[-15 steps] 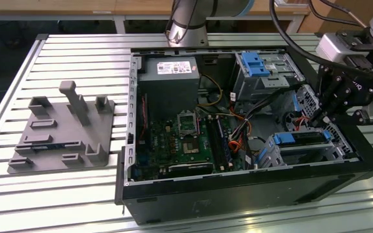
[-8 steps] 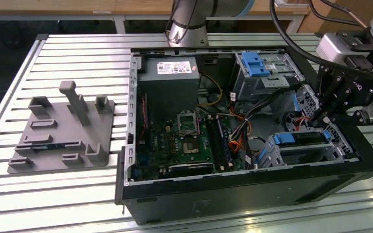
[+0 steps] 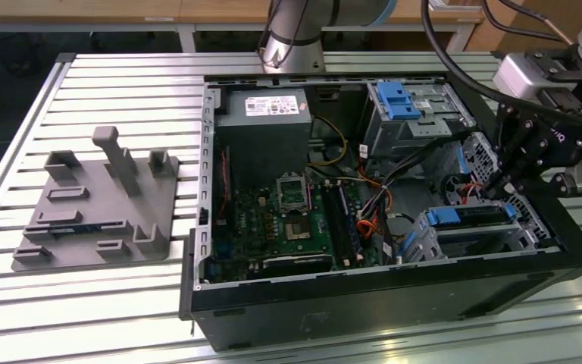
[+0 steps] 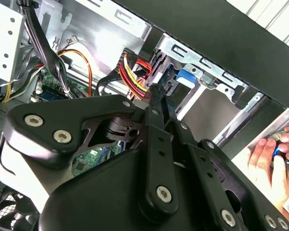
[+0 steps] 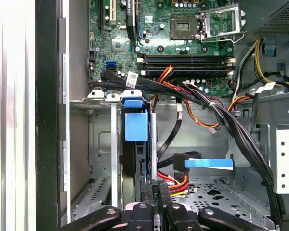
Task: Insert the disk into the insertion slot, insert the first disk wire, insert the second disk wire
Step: 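Insert the first disk wire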
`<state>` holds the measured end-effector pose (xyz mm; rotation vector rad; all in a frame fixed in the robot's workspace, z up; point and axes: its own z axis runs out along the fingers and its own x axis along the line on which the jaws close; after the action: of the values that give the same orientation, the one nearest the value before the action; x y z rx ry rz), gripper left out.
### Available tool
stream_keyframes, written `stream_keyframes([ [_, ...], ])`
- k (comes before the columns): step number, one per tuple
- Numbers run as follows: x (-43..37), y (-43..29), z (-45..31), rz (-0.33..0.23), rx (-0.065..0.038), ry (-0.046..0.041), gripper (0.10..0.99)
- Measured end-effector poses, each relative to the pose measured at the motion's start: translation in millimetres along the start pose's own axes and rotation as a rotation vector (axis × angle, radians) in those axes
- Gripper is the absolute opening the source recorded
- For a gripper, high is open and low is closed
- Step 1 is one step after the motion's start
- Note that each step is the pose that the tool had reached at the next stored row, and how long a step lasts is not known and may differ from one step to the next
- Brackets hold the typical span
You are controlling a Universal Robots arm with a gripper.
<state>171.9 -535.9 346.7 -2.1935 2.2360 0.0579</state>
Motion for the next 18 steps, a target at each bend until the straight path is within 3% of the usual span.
stream_keyframes([
  [2, 3.6, 0.0, 0.3, 0.000, 0.000, -0.0060, 0.169],
  [18, 7.6, -0.2, 2.7, 0.000, 0.000, -0.0072, 0.169],
])
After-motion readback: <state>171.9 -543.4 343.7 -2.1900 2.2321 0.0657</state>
